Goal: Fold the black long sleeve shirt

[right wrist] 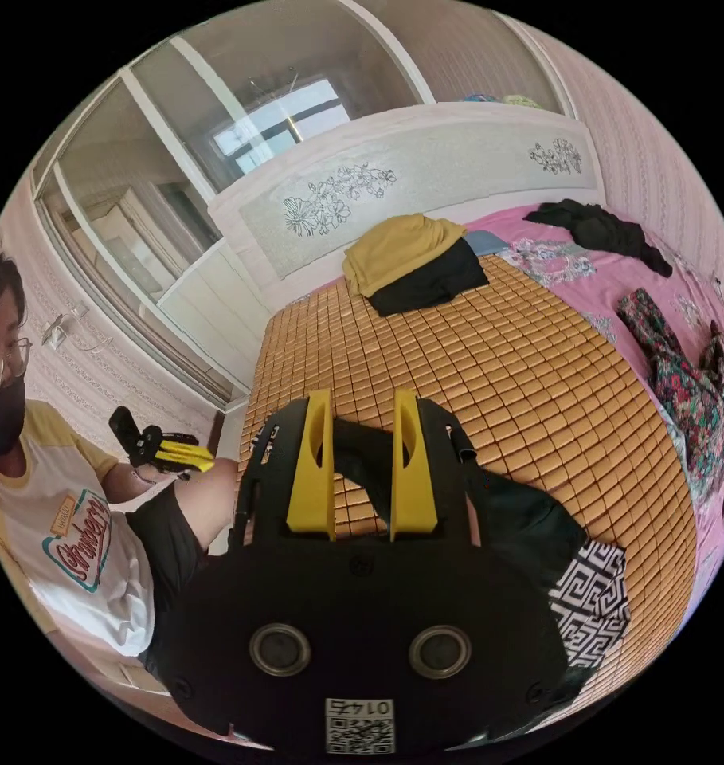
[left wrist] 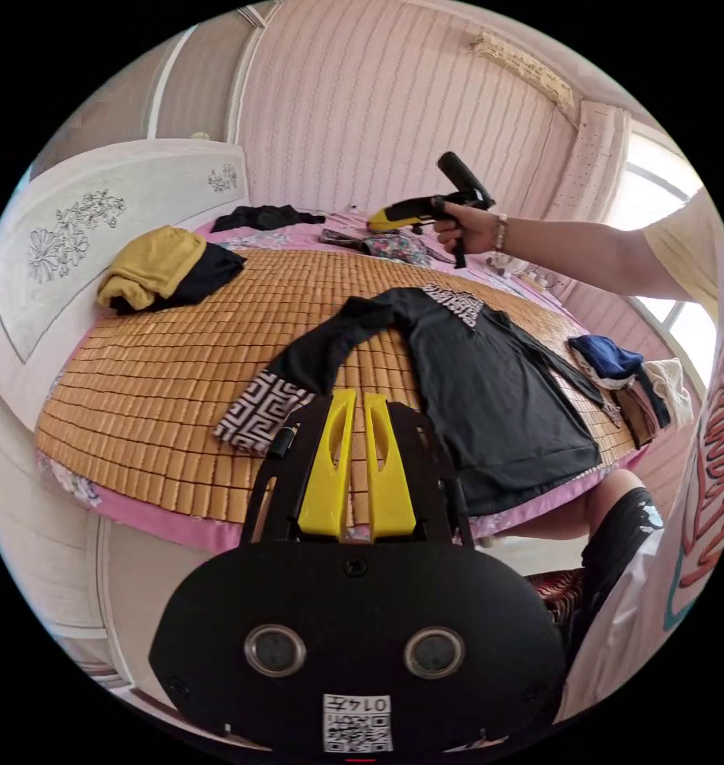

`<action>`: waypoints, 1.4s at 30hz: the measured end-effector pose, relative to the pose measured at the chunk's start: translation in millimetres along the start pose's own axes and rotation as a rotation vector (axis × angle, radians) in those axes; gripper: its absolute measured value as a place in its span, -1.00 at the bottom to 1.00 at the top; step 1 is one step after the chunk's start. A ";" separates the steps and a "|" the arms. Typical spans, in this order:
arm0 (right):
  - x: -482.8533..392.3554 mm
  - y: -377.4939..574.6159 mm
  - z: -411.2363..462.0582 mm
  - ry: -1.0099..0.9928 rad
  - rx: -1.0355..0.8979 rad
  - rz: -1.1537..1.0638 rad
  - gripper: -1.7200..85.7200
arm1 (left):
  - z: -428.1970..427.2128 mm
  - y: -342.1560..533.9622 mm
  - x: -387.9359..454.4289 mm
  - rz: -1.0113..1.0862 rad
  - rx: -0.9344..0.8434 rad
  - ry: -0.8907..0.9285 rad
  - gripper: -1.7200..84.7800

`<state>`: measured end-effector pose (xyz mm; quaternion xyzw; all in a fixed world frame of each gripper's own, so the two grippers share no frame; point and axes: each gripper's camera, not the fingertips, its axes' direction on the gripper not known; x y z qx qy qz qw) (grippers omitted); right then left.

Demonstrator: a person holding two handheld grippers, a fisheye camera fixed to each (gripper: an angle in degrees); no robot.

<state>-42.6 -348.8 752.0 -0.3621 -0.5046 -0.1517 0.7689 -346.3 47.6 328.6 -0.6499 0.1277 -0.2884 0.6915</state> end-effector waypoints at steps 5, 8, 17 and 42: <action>11.0 27.9 34.3 0.194 -0.134 0.058 -0.73 | 11.9 2.0 -65.5 -0.114 -0.102 -0.175 -0.88; 17.6 35.5 53.1 0.245 -0.173 0.106 -0.73 | 38.9 -7.2 -89.7 -0.193 -0.153 -0.153 -0.87; 8.4 49.7 85.4 0.228 -0.176 0.105 -0.74 | 81.4 -55.7 -143.7 -0.213 -0.304 0.021 -0.90; -97.1 3.7 186.4 0.209 -0.294 -0.158 -0.75 | 47.1 -46.8 -181.9 -0.685 0.069 -0.099 -0.81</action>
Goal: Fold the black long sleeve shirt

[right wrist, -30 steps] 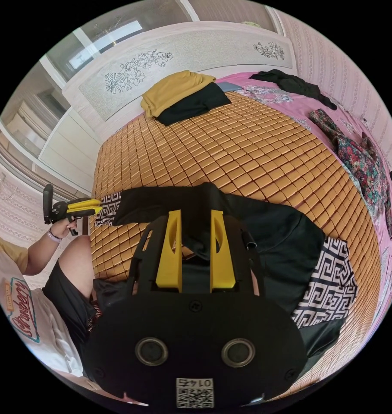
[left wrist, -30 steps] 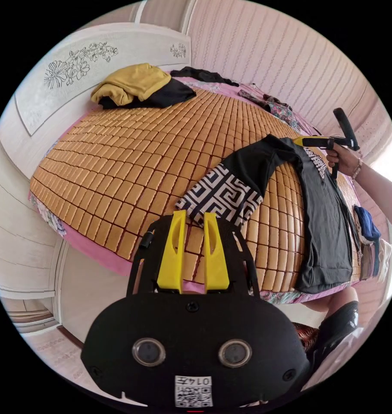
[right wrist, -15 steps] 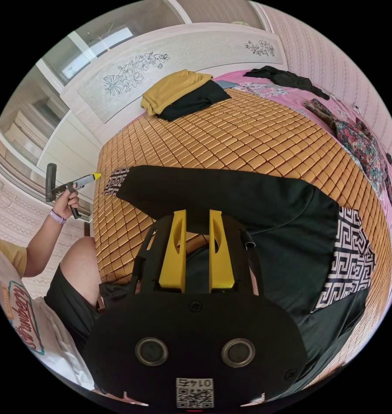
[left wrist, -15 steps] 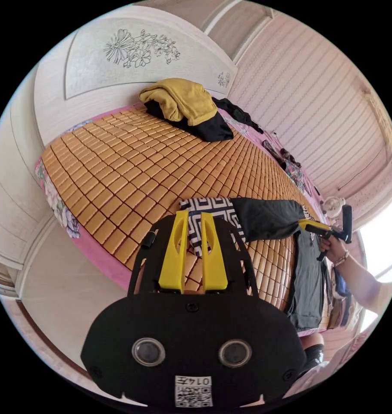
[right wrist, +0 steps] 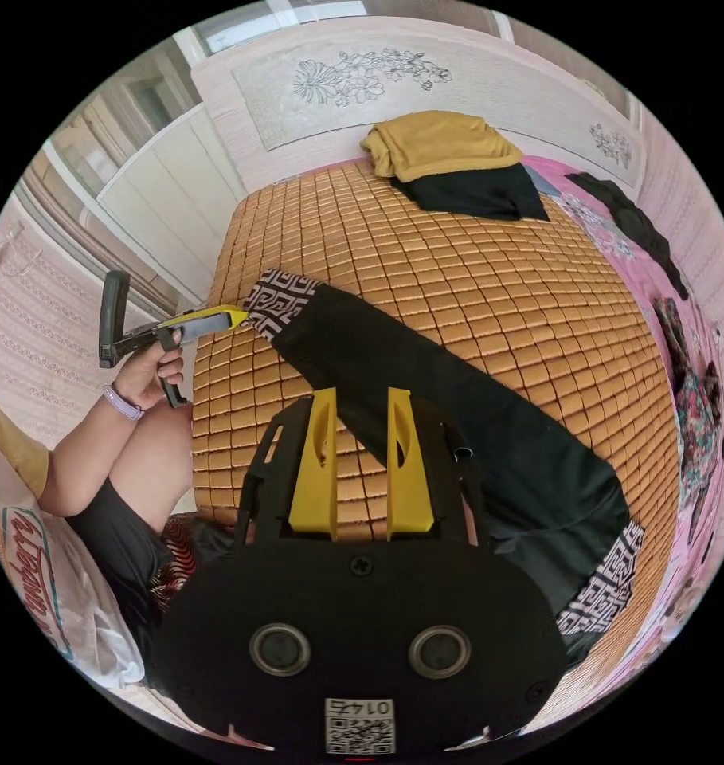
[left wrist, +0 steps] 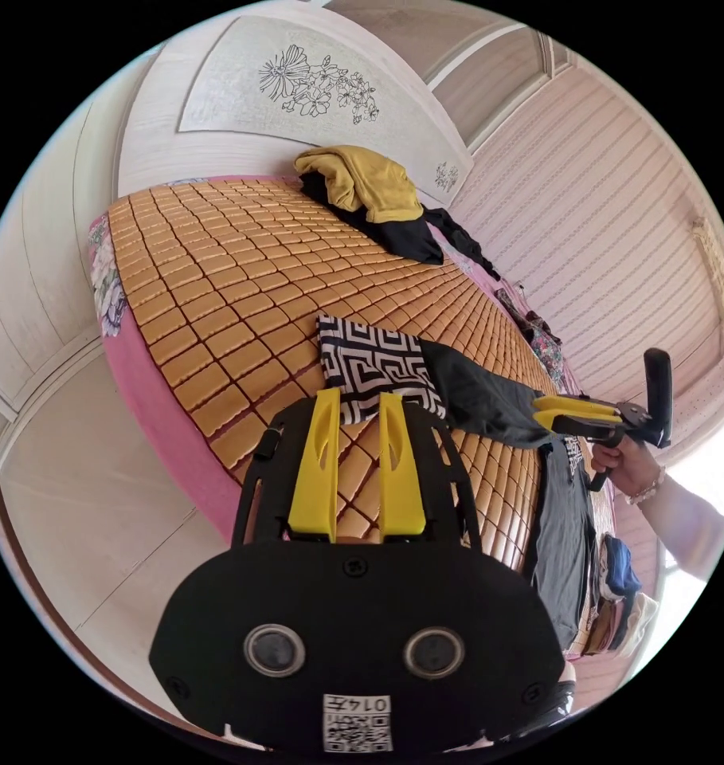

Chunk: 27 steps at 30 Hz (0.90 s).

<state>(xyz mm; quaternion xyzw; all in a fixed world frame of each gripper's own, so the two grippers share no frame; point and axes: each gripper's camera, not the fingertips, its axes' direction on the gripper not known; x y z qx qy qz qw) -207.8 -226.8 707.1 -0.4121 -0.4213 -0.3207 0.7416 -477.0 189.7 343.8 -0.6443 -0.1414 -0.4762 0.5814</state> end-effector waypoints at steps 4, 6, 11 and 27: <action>-33.7 -39.7 27.9 0.026 -0.021 -0.090 -0.74 | 1.7 -9.8 2.2 0.034 -0.042 -0.021 -0.84; -56.0 -63.2 45.9 0.047 -0.031 -0.138 -0.73 | 2.5 -8.8 0.6 0.026 -0.030 -0.023 -0.86; -82.8 -94.1 80.0 0.072 -0.067 -0.153 -0.70 | 4.7 -15.2 3.3 0.054 -0.059 -0.042 -0.87; -95.5 -59.8 111.7 0.102 -0.015 -0.031 -0.88 | 3.5 -2.6 -3.9 0.028 -0.044 -0.063 -0.89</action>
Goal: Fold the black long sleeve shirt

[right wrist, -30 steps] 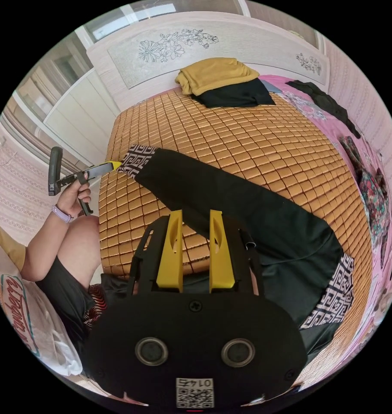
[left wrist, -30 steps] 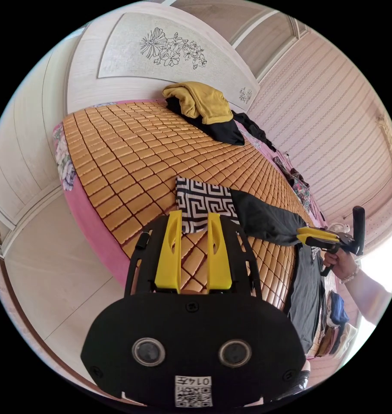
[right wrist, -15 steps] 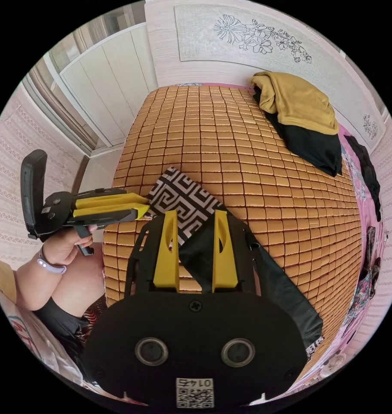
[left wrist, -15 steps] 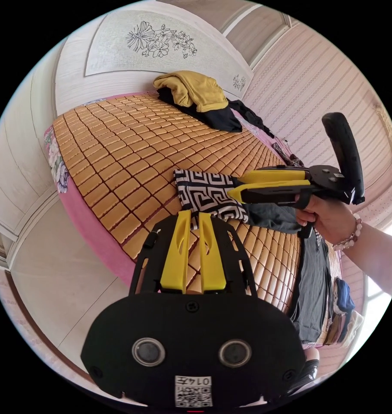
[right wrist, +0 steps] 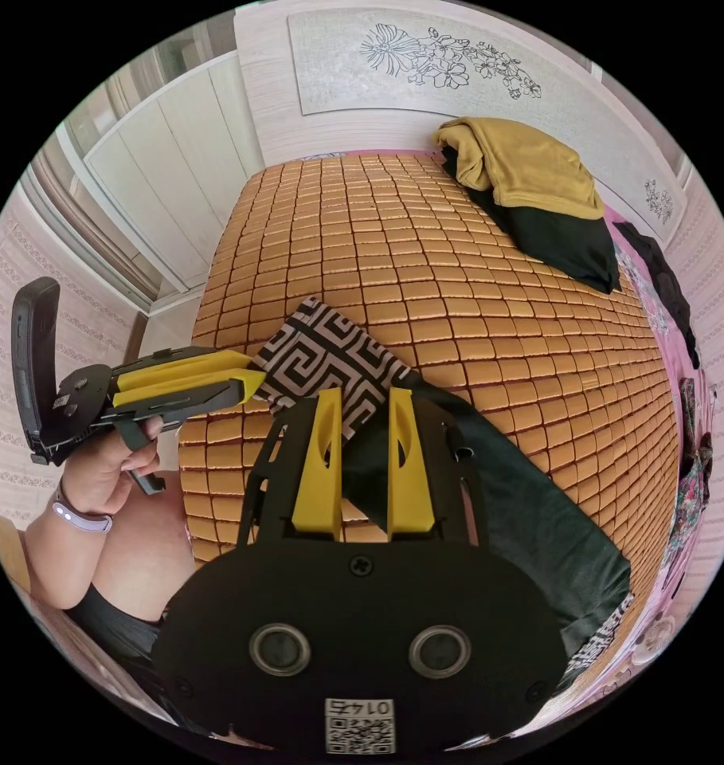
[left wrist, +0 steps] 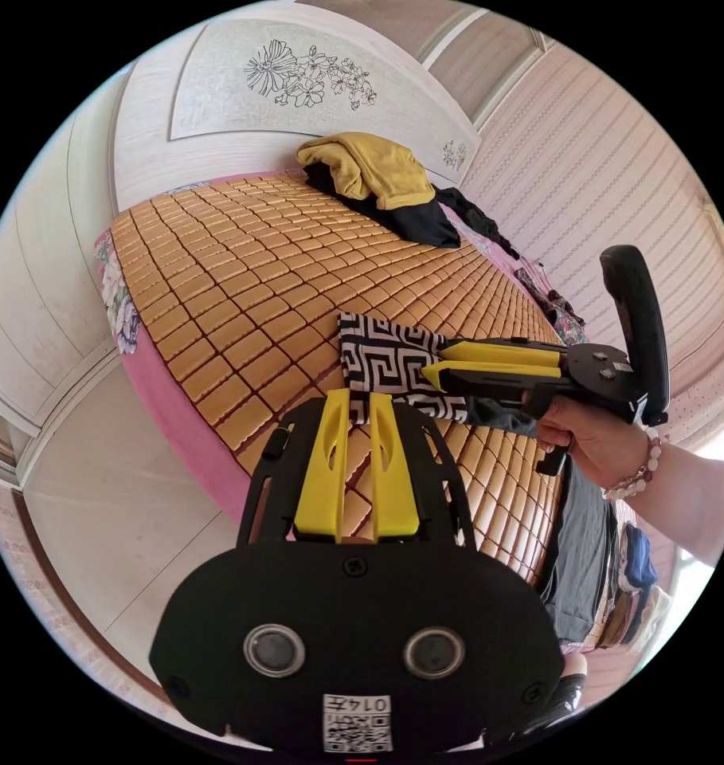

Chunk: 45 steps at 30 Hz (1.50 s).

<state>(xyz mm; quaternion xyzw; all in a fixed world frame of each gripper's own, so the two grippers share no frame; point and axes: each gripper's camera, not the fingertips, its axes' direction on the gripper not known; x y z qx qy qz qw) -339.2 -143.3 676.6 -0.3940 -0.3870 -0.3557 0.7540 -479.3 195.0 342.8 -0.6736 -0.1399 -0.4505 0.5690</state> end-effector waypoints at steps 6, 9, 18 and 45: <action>31.6 33.2 -38.7 -0.085 0.122 0.193 -0.93 | -17.1 13.8 20.3 0.072 0.089 0.245 -0.95; 62.6 84.5 -101.2 -0.183 0.347 0.333 -0.93 | -50.0 22.6 66.0 0.241 0.219 0.365 -0.97; 43.9 374.6 -262.2 0.161 0.598 0.648 -0.92 | -100.8 111.0 229.7 0.743 0.237 0.852 -0.95; 34.5 477.8 -123.1 0.407 0.127 0.996 -0.82 | 122.3 112.0 418.0 0.999 -0.204 0.243 -0.85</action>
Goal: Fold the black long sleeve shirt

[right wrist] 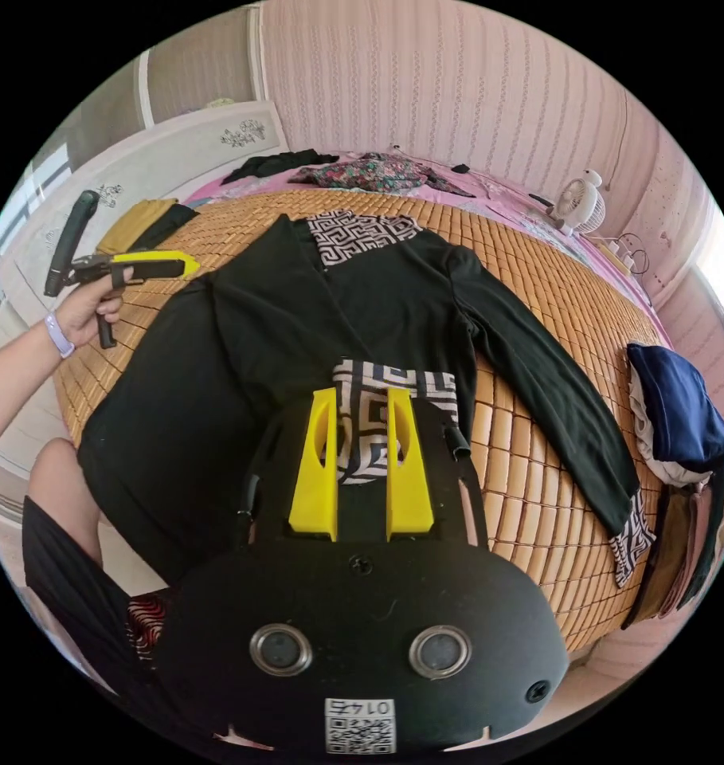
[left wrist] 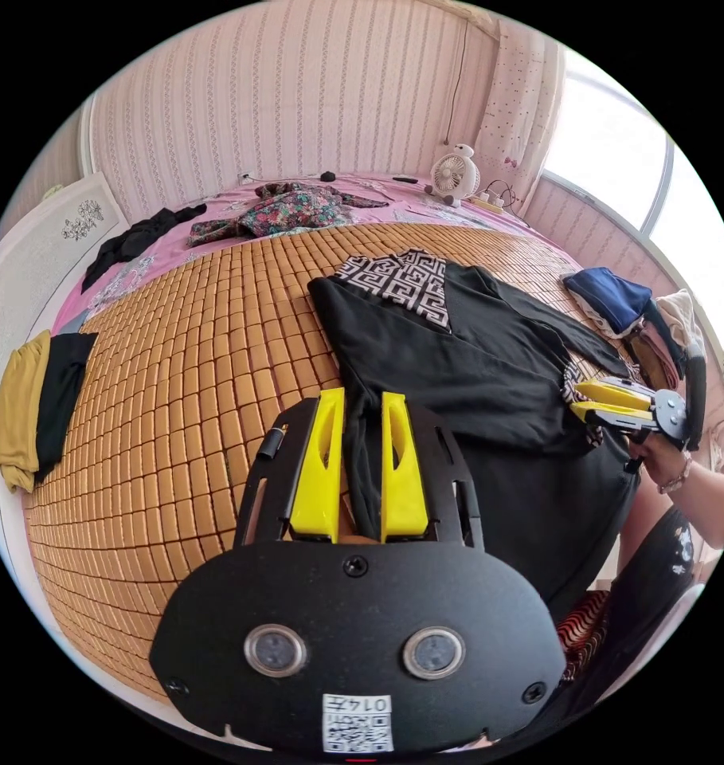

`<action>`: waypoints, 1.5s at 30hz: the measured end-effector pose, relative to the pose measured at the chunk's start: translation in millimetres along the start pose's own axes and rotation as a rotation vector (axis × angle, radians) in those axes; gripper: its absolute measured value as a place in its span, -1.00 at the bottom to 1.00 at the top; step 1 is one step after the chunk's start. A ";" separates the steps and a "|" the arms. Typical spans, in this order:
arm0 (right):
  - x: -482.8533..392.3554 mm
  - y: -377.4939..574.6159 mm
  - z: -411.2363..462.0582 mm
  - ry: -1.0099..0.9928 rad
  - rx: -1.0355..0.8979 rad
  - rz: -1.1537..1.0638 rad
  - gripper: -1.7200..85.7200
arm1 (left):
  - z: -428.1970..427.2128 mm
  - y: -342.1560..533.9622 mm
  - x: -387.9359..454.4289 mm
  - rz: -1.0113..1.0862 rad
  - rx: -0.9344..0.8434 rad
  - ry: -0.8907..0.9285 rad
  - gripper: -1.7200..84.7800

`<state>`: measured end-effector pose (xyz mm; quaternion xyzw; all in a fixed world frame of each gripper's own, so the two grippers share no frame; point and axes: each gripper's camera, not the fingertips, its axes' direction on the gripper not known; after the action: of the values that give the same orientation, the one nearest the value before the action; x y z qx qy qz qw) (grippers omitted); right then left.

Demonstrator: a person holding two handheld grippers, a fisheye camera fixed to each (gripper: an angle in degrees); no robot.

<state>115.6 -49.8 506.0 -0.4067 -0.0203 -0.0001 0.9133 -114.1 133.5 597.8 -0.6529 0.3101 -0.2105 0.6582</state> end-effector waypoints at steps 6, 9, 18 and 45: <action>19.5 24.5 -58.4 -0.130 0.211 0.125 -0.88 | 44.8 -25.9 1.1 0.018 -0.104 -0.018 -0.95; 30.5 64.5 -99.7 -0.288 0.345 0.304 -0.90 | 40.7 -29.4 -15.2 -0.106 -0.052 -0.054 -0.96; 13.4 133.4 -85.4 -0.325 0.065 0.325 -0.86 | 52.5 -37.6 -56.7 -0.348 -0.032 0.057 -0.94; -49.2 104.8 -83.3 -0.102 -0.170 -0.062 -0.94 | 149.7 -203.1 -42.3 -0.116 -0.127 -0.057 -0.83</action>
<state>71.3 -42.3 370.6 -0.4814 -0.0792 -0.0092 0.8729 -16.3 259.5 797.8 -0.7158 0.2658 -0.2095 0.6108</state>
